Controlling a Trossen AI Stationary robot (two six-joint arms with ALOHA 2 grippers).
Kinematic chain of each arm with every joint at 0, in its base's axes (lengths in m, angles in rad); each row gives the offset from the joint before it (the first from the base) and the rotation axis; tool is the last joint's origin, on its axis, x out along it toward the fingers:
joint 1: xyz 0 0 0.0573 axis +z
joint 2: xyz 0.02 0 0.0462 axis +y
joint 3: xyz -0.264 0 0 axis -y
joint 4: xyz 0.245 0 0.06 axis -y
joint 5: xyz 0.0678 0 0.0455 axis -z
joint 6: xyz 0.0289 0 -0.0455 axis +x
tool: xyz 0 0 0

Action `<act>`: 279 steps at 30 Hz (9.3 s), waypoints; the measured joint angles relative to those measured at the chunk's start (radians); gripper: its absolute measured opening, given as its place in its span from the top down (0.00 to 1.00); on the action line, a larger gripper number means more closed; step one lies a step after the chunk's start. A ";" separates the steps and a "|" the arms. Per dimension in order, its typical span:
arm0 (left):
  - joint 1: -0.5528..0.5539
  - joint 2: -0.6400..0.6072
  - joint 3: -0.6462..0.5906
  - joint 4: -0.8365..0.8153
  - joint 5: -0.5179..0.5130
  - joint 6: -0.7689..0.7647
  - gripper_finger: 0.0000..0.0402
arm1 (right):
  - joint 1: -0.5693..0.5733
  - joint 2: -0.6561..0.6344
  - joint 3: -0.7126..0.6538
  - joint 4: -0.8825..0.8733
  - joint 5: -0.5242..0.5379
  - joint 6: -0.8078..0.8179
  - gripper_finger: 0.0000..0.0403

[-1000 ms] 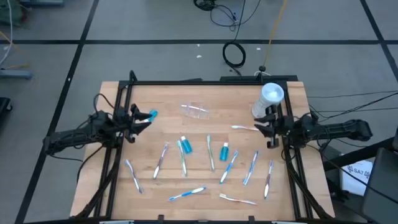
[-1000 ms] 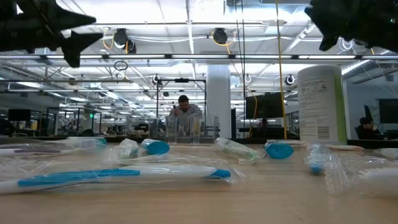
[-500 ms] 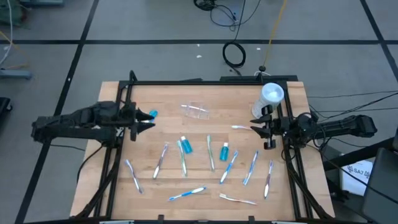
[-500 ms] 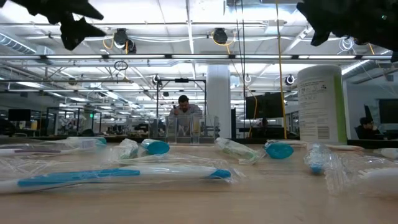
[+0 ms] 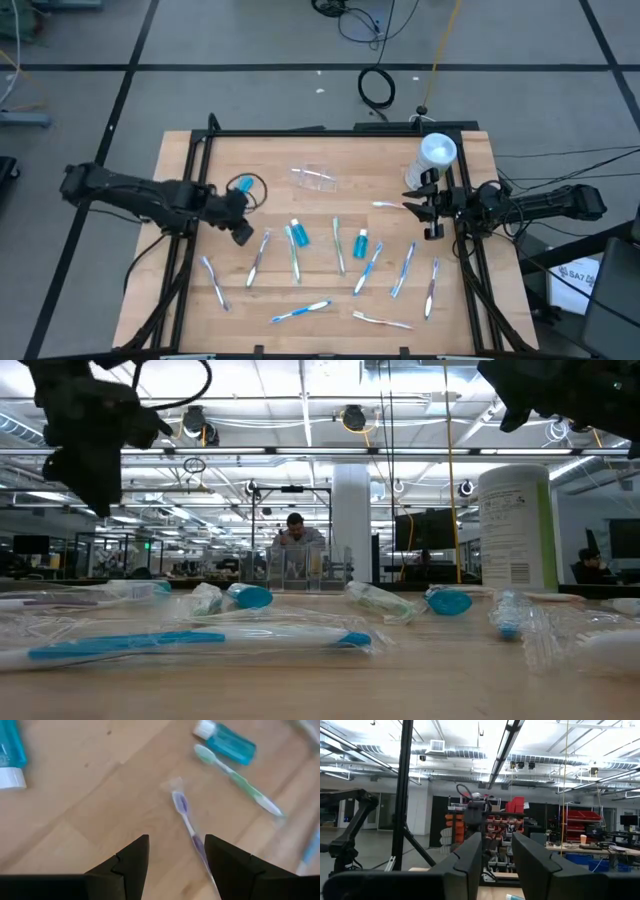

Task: Pick & Place toothbrushing station
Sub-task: Put the middle purple toothbrush into the left section of the organizer, then put the top left mouthwash into the middle section of the organizer

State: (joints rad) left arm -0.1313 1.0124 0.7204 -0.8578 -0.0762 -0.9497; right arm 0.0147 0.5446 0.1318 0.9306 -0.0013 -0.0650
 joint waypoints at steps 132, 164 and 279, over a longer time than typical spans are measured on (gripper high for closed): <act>0.549 0.466 -0.295 1.953 -0.159 0.966 0.99 | 0.000 0.000 0.003 -0.008 0.005 0.042 0.77; 0.557 0.638 -0.294 1.922 -0.132 0.919 0.78 | 0.000 0.000 0.003 -0.008 0.005 0.023 0.77; 0.288 -0.331 -0.563 0.391 -0.419 0.300 0.58 | 0.000 0.007 0.003 -0.044 0.005 0.023 0.77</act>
State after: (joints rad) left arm 0.1566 0.6815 0.1570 -0.4664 -0.4948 -0.6493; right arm 0.0150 0.5518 0.1345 0.8864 0.0032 -0.0422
